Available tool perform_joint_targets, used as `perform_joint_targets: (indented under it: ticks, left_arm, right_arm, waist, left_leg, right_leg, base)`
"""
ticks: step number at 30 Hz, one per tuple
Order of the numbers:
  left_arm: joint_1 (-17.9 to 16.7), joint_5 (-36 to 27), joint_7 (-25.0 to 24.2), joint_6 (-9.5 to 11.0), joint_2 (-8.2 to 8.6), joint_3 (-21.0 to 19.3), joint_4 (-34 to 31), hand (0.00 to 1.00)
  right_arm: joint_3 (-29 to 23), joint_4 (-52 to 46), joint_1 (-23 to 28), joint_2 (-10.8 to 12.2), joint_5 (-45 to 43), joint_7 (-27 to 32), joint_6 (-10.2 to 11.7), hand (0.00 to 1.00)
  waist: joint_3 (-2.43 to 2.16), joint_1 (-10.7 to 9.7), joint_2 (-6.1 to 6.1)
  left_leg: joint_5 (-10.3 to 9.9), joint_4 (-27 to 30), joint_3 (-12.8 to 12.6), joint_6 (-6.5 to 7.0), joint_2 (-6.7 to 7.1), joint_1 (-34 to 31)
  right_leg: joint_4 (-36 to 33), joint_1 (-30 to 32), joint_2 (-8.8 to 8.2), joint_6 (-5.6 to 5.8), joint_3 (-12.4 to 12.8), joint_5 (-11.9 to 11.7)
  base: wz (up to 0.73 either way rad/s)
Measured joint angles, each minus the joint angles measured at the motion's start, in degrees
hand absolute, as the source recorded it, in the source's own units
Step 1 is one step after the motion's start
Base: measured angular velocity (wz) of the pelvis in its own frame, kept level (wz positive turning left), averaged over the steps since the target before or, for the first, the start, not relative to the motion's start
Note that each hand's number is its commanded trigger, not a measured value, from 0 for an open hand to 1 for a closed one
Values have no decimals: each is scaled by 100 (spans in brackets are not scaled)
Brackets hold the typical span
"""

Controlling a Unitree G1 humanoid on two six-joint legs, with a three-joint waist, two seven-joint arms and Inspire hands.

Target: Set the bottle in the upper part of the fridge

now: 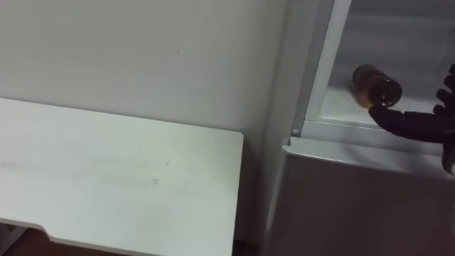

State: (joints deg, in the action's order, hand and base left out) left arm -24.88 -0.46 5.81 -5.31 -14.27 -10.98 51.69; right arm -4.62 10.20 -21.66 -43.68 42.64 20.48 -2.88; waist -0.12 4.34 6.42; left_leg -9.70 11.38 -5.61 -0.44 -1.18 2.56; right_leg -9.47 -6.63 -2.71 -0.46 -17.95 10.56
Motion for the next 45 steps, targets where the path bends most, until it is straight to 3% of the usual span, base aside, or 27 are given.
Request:
perform_joint_targets:
  ticks: [3,5,8,10,11,13,16,18,20,22,28,39,45]
  left_arm:
    - [6,1,-7,69,30,0,65,0]
    - [6,7,-19,97,85,-1,147,0]
    - [-75,1,-2,96,196,-16,174,0]
    - [-95,7,29,128,265,-14,251,0]
    - [-96,5,31,180,272,-14,294,0]
    - [-81,15,34,337,324,-15,512,0]
    - [-82,8,27,379,405,-10,600,0]
    - [-49,3,25,383,437,4,597,0]
    - [-17,4,24,428,477,6,577,0]
    - [13,9,23,454,523,2,580,0]
    - [99,6,12,512,644,59,617,0]
    - [204,15,-151,571,657,209,679,0]
    - [305,2,-191,595,648,540,791,0]
  right_arm:
    - [-205,-248,287,164,-41,21,172,0]
    - [-368,-437,456,278,-147,52,173,0]
    - [-605,-1155,894,446,-276,254,208,0]
    - [-667,-1658,1155,561,-282,279,357,0]
    - [-691,-1774,1216,605,-281,287,401,0]
    - [-807,-2184,1306,996,-273,328,600,0]
    - [-854,-2485,1449,1303,-125,232,879,0]
    - [-857,-2500,1487,1501,15,139,953,0]
    - [-856,-2502,1559,1618,64,14,957,0]
    - [-877,-2558,1658,1778,234,-199,968,0]
    - [-1003,-2619,2100,2183,462,-793,1051,0]
    - [-1001,-2667,2453,2458,731,-1531,1050,0]
    - [-990,-2665,2690,2834,1355,-1785,1057,0]
  waist:
    - [10,17,-57]
    - [14,19,-109]
    - [-3,24,-180]
    - [-23,-21,-250]
    - [-10,-8,-228]
    - [-19,-43,-270]
    - [7,-127,-326]
    - [8,-160,-328]
    - [8,-189,-339]
    - [-30,-247,-392]
    - [-11,-256,-466]
    - [-24,-379,-490]
    - [-24,-411,-538]
  left_leg:
    - [-14,-1,-40,0,-6,39]
    - [-21,-8,-79,1,-11,65]
    - [-21,-69,-160,0,-21,94]
    - [-18,-84,-216,-1,-27,106]
    - [-18,-90,-225,-1,-26,113]
    - [-19,-134,-312,-3,-38,157]
    - [-21,-164,-347,-3,-38,200]
    - [-24,-163,-354,-5,-41,201]
    - [-27,-160,-356,-5,-41,196]
    - [-43,-138,-370,-4,-47,191]
    - [-153,-3,-513,-7,-103,180]
    - [-180,-4,-634,-14,-127,168]
    - [-188,-3,-677,-15,-135,169]
  right_leg:
    - [-6,-21,1,1,29,0]
    - [-10,-23,4,3,68,-2]
    - [-11,31,17,7,202,2]
    - [-17,63,18,7,244,1]
    - [-27,59,20,7,252,1]
    - [-37,52,38,7,353,0]
    - [-16,54,36,8,375,0]
    - [-11,62,36,8,384,0]
    - [-12,68,32,8,384,1]
    - [-20,73,31,8,387,1]
    - [-56,105,46,12,483,4]
    - [-131,236,83,4,681,16]
    - [-125,241,91,1,719,6]
  base:
    - [-7]
    - [-10]
    - [-17]
    - [-15]
    - [-10]
    - [-17]
    - [-8]
    - [0]
    - [0]
    - [0]
    - [-11]
    - [-9]
    - [-2]
